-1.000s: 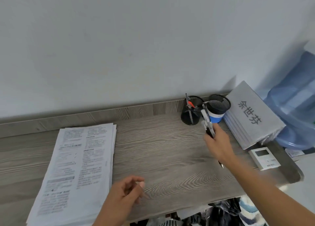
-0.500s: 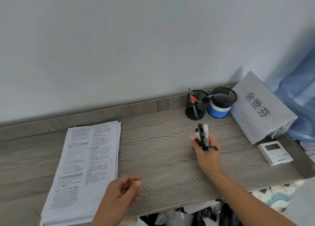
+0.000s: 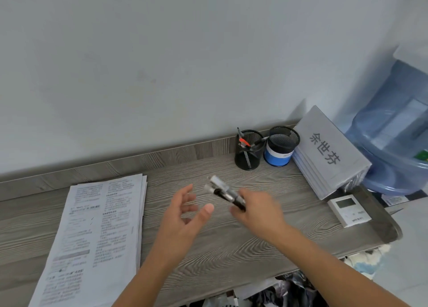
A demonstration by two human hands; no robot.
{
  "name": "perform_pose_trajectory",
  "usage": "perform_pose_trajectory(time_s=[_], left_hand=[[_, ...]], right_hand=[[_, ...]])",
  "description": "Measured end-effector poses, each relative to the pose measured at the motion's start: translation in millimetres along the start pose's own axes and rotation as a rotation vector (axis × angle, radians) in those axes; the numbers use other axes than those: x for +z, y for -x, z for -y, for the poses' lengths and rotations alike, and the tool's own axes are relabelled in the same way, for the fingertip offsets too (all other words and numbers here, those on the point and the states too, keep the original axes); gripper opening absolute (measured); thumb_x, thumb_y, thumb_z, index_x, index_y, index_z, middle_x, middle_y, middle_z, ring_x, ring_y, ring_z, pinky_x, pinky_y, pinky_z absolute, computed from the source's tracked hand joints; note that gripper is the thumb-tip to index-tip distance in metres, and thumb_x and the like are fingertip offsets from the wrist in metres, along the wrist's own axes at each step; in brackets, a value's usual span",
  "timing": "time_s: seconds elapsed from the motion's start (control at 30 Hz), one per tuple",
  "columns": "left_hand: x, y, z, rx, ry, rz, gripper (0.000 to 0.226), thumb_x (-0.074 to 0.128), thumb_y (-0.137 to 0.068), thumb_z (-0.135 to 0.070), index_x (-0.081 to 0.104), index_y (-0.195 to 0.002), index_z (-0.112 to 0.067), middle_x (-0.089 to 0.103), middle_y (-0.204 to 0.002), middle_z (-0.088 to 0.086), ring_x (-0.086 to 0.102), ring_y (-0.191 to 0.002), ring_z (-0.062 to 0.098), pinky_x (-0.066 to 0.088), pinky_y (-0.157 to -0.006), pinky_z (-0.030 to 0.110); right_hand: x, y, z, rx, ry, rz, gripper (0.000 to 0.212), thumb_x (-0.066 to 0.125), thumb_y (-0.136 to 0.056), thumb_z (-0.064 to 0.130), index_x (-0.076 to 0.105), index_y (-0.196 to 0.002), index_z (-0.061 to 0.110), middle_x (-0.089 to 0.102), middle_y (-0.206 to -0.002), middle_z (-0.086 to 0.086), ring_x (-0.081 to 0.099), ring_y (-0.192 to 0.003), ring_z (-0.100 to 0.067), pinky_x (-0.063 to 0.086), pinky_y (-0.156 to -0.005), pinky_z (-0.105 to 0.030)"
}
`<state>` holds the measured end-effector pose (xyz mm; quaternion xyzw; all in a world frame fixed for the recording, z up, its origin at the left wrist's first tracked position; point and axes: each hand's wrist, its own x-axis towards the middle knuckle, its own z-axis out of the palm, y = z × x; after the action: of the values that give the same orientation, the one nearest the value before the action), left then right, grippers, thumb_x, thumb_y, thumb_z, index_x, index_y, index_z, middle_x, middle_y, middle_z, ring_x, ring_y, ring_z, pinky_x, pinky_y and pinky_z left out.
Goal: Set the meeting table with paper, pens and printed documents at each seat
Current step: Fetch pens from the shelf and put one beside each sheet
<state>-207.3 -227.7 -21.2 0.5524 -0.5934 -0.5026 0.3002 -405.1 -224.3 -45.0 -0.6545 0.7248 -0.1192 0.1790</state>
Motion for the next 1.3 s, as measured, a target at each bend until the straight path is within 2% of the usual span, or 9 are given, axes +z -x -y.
perform_pose_trajectory(time_s=[0.1, 0.3, 0.4, 0.53, 0.63, 0.83, 0.97, 1.1, 1.3], left_hand=[[12.9, -7.9, -3.9, 0.010, 0.037, -0.053, 0.086, 0.059, -0.064, -0.075, 0.037, -0.138, -0.038, 0.053, -0.123, -0.014, 0.056, -0.111, 0.004, 0.050, -0.090, 0.033], [9.1, -11.9, -1.2, 0.097, 0.069, -0.313, 0.011, 0.071, -0.083, -0.020, 0.066, -0.089, -0.028, 0.064, -0.067, -0.008, 0.059, -0.060, 0.002, 0.050, -0.060, 0.023], [7.3, -6.2, 0.1, 0.116, 0.068, -0.380, 0.017, 0.068, -0.084, -0.008, 0.068, -0.086, -0.024, 0.066, -0.073, -0.007, 0.060, -0.062, 0.000, 0.047, -0.058, 0.011], [6.0, 2.9, 7.3, 0.109, 0.105, -0.376, 0.014, 0.067, -0.085, -0.011, 0.066, -0.094, -0.022, 0.066, -0.084, -0.004, 0.061, -0.074, 0.002, 0.047, -0.066, 0.012], [-3.0, 9.3, 15.1, 0.185, 0.002, -0.375, 0.015, 0.072, -0.080, -0.026, 0.063, -0.091, -0.021, 0.065, -0.079, -0.007, 0.062, -0.073, 0.006, 0.047, -0.060, 0.011], [-34.1, 7.3, 26.3, 0.100, 0.120, -0.425, 0.014, 0.072, -0.082, -0.011, 0.067, -0.070, -0.017, 0.068, -0.065, 0.001, 0.063, -0.059, 0.013, 0.051, -0.058, 0.021], [-45.4, 16.9, 26.4, 0.117, 0.203, -0.465, 0.015, 0.071, -0.083, -0.010, 0.066, -0.071, -0.016, 0.069, -0.065, 0.002, 0.063, -0.059, 0.011, 0.051, -0.059, 0.018], [-56.3, 27.8, 26.2, 0.140, 0.321, -0.545, 0.013, 0.070, -0.083, -0.004, 0.064, -0.079, -0.016, 0.068, -0.070, -0.006, 0.064, -0.064, 0.008, 0.052, -0.061, 0.019], [-70.0, 58.1, 23.5, 0.153, 0.237, -0.660, 0.015, 0.070, -0.084, -0.011, 0.068, -0.085, -0.025, 0.070, -0.082, -0.008, 0.065, -0.075, 0.007, 0.052, -0.070, 0.017]], right_hand=[[-4.6, 13.9, 27.2, -0.133, 0.088, 0.090, 0.024, 0.058, -0.088, 0.040, 0.056, -0.101, 0.020, 0.069, -0.090, -0.002, 0.064, -0.085, -0.026, 0.040, -0.061, -0.030], [-0.3, 24.1, 41.7, -0.205, -0.199, 0.199, 0.021, 0.069, -0.080, 0.033, 0.054, -0.087, 0.020, 0.062, -0.076, 0.003, 0.057, -0.068, -0.017, 0.041, -0.059, -0.032], [5.6, 28.1, 40.6, -0.114, -0.352, 0.325, 0.025, 0.072, -0.077, 0.033, 0.048, -0.073, 0.029, 0.052, -0.067, 0.010, 0.049, -0.059, -0.008, 0.038, -0.053, -0.024], [9.3, 28.1, 46.4, -0.066, -0.410, 0.362, 0.030, 0.076, -0.072, 0.033, 0.047, -0.067, 0.026, 0.048, -0.062, 0.008, 0.044, -0.053, -0.007, 0.036, -0.052, -0.027], [9.1, 27.7, 56.5, -0.076, -0.443, 0.365, 0.029, 0.078, -0.070, 0.034, 0.053, -0.071, 0.018, 0.049, -0.062, 0.006, 0.045, -0.053, -0.010, 0.037, -0.053, -0.031], [8.8, 36.9, 73.3, -0.069, -0.591, 0.467, 0.029, 0.080, -0.075, 0.033, 0.063, -0.094, 0.020, 0.054, -0.068, 0.003, 0.049, -0.053, -0.010, 0.041, -0.050, -0.027], [14.4, 41.0, 84.0, -0.087, -0.498, 0.440, 0.019, 0.075, -0.081, 0.034, 0.057, -0.077, 0.028, 0.051, -0.063, 0.008, 0.045, -0.052, -0.006, 0.037, -0.052, -0.028], [14.0, 45.9, 102.5, -0.068, -0.764, 0.594, 0.020, 0.073, -0.084, 0.021, 0.060, -0.070, 0.027, 0.045, -0.055, 0.011, 0.038, -0.048, -0.008, 0.031, -0.048, -0.023], [12.8, 47.6, 120.9, -0.088, -0.831, 0.786, 0.021, 0.077, -0.081, 0.019, 0.057, -0.085, 0.011, 0.043, -0.051, 0.007, 0.037, -0.041, -0.007, 0.030, -0.041, -0.018]])
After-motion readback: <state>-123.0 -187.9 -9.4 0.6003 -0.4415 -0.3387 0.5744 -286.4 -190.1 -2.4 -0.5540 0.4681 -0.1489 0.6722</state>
